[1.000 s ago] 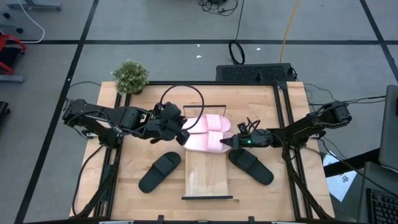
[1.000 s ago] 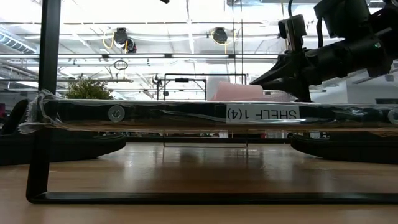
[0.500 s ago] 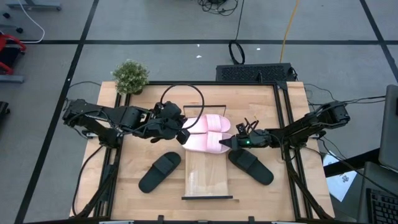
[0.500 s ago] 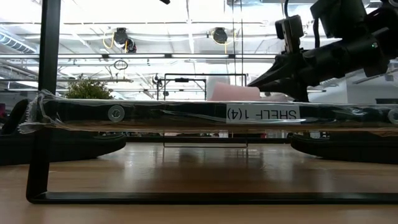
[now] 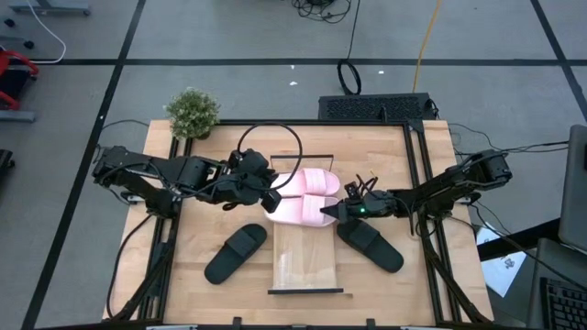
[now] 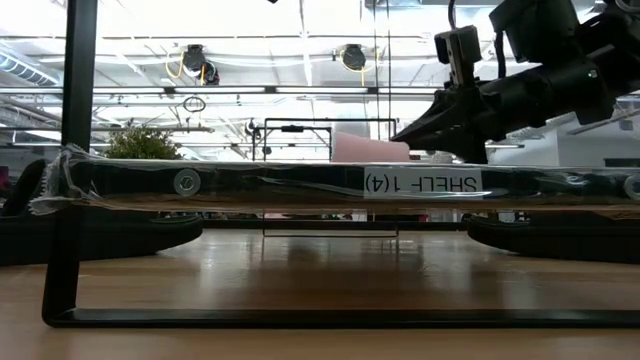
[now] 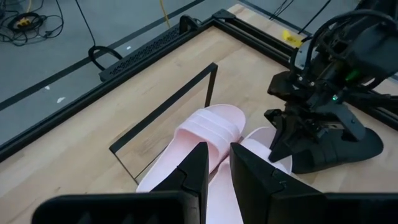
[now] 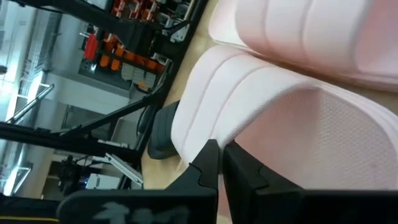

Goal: Pick and place slides into the shelf
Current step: Put the pink slide on the shelf

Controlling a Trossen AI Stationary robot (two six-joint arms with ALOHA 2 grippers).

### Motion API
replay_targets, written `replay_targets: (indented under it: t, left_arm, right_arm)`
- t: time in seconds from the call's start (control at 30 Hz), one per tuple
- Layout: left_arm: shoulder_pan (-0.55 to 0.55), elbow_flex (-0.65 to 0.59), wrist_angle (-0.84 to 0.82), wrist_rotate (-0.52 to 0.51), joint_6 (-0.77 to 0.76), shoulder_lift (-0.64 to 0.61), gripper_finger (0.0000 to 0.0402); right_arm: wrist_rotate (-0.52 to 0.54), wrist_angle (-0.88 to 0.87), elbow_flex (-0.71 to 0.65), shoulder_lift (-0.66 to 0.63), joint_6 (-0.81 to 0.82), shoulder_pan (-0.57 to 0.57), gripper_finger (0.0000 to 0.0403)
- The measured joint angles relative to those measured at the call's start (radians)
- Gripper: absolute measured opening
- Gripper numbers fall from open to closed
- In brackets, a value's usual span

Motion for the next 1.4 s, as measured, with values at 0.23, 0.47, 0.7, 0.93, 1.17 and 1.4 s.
replay_targets:
  t: [0.23, 0.47, 0.7, 0.93, 1.17, 1.4]
  left_arm:
    - [0.000, 0.000, 0.000, 0.002, 0.000, 0.000, 0.0062]
    - [0.000, 0.000, -0.002, 0.003, 0.004, 0.000, 0.0062]
    - [0.000, 0.000, -0.004, 0.003, 0.007, 0.000, 0.0063]
    - [0.000, 0.000, -0.004, 0.003, 0.007, 0.000, 0.0063]
    - [0.000, 0.000, -0.004, 0.003, 0.019, 0.000, 0.0062]
    - [0.013, 0.000, -0.004, 0.005, 0.023, 0.000, 0.0062]
  right_arm:
    - [-0.019, -0.025, -0.001, 0.000, -0.012, -0.028, 0.0000]
    - [-0.019, -0.041, -0.001, 0.000, -0.016, -0.034, 0.0000]
    - [-0.009, -0.026, -0.001, 0.000, -0.012, -0.035, 0.0000]
    - [0.042, -0.021, -0.001, 0.000, -0.006, -0.035, 0.0000]
    - [0.074, -0.025, -0.001, 0.000, -0.005, -0.032, 0.0000]
    - [0.095, -0.025, -0.001, 0.000, -0.004, -0.010, 0.0000]
